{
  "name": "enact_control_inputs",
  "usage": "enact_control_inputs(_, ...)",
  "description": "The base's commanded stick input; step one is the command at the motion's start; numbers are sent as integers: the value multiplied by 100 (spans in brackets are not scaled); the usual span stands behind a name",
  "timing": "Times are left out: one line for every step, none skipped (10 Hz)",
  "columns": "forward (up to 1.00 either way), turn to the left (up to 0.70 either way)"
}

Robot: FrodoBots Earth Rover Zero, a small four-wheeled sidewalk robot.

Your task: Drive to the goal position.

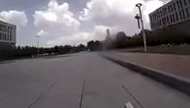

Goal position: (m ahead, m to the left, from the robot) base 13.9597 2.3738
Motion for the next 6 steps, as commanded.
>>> enact_control_inputs(70,0)
enact_control_inputs(70,0)
enact_control_inputs(70,0)
enact_control_inputs(70,0)
enact_control_inputs(70,0)
enact_control_inputs(70,3)
